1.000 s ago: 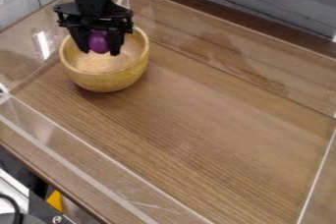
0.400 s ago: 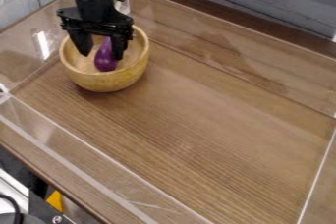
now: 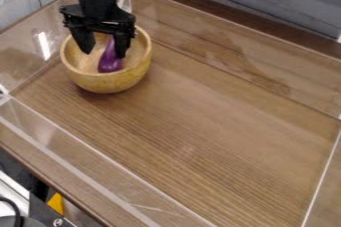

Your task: Put the purple eggplant in the brown bowl

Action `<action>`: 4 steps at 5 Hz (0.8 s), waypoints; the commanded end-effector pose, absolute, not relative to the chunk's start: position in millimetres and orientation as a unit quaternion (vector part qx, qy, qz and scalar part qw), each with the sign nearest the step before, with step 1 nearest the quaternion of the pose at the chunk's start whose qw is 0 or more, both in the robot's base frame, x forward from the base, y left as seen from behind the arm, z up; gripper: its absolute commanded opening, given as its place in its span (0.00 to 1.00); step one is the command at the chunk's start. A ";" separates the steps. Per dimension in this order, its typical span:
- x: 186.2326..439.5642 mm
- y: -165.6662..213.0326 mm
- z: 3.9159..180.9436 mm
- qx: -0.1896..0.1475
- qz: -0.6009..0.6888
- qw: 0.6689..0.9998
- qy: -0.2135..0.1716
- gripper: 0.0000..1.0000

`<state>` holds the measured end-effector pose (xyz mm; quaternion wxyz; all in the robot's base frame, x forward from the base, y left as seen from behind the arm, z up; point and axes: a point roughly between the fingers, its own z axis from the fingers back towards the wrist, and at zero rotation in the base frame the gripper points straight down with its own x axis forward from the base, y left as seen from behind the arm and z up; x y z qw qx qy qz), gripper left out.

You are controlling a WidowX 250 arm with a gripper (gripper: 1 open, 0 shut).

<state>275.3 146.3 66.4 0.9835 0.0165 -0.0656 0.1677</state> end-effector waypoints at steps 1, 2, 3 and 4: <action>286.8 159.4 86.7 0.026 0.163 0.982 -0.089 1.00; 289.9 167.9 91.9 0.026 0.161 0.983 -0.087 1.00; 286.3 171.7 93.0 0.026 0.155 0.984 -0.084 1.00; 282.7 175.3 93.1 0.026 0.149 0.985 -0.080 1.00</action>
